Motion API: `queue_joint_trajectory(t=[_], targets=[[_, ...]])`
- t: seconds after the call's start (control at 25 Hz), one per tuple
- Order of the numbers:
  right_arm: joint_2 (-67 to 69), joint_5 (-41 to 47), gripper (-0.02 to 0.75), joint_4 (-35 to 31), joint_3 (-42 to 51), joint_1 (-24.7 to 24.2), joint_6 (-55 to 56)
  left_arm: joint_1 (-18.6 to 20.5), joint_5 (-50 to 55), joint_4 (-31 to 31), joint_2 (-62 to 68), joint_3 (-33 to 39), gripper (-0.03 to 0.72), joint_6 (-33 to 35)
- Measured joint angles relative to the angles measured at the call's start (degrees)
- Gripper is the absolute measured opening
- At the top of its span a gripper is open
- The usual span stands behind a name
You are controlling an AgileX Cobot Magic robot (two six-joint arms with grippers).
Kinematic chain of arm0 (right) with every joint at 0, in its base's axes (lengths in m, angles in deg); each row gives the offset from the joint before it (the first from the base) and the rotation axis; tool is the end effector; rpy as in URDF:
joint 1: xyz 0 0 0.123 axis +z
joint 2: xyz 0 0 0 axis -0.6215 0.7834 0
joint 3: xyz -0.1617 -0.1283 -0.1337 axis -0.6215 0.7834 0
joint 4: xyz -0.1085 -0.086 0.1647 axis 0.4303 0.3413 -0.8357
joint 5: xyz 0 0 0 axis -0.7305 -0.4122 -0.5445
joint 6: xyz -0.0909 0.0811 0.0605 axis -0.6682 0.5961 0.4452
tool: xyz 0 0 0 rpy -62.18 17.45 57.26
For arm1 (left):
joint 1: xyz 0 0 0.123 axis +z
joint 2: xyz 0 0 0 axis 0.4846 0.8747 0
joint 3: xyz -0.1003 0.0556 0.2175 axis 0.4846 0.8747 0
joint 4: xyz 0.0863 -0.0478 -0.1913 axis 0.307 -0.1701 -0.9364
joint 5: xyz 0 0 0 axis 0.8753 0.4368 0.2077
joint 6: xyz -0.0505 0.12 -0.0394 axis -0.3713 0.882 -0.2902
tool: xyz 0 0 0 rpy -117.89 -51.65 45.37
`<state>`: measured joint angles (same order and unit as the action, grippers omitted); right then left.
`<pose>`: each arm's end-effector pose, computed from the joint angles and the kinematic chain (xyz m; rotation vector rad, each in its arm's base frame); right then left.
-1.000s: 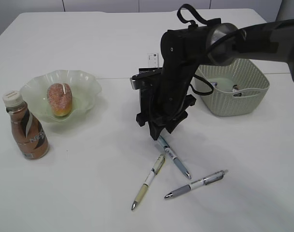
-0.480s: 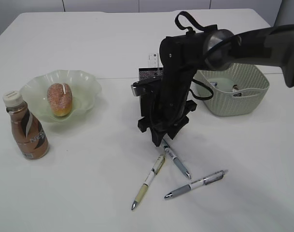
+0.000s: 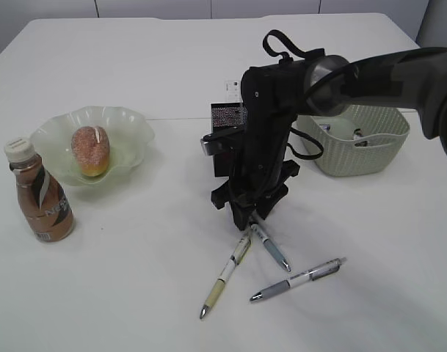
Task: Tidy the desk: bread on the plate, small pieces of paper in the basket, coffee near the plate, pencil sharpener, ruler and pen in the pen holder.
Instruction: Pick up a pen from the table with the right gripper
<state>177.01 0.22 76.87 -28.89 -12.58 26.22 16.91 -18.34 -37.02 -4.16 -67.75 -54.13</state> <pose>0.3628 0.1890 0.0652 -0.8110 3.0091 0.1448 0.1283 -0.0291 0.2392 0.1292 2.7731 -0.1026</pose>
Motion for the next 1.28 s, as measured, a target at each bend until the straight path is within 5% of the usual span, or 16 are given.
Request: queue_joint_trajectory(t=[0.44,0.96,1.28], targets=[[0.0,1.73,0.388,0.54,0.0,0.0,0.0,0.0,0.0,0.0,0.0,0.0,0.358,0.0],[0.13,2.75,0.127,0.58,0.0,0.0,0.0,0.0,0.0,0.0,0.0,0.0,0.355,0.0],[0.17,5.15,0.108,0.58,-0.26,0.0,0.0,0.0,0.0,0.0,0.0,0.0,0.354,0.0]])
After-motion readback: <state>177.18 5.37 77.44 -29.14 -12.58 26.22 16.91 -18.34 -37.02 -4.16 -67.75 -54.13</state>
